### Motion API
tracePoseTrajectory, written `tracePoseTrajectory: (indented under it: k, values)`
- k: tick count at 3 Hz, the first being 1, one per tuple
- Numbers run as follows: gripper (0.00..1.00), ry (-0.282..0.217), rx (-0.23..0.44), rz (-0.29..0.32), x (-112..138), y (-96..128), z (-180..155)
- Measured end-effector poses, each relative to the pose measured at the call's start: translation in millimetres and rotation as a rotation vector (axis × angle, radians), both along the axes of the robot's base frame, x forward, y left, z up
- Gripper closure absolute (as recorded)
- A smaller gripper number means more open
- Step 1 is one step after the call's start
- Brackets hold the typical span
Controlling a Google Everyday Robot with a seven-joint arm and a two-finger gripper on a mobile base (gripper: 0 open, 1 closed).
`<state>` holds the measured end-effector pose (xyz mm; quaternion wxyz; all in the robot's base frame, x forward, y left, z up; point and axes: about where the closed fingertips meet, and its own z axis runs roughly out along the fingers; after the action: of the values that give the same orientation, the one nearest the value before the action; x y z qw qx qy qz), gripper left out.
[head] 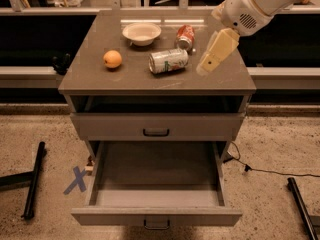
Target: Place orange into middle drawer
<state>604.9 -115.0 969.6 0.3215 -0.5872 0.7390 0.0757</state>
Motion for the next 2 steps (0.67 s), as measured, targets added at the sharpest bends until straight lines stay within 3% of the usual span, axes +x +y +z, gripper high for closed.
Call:
tracePoseTrajectory:
  k: [2]
  values:
    - [0.0,-0.044,-0.006,0.067,61.9,45.7,-9.9]
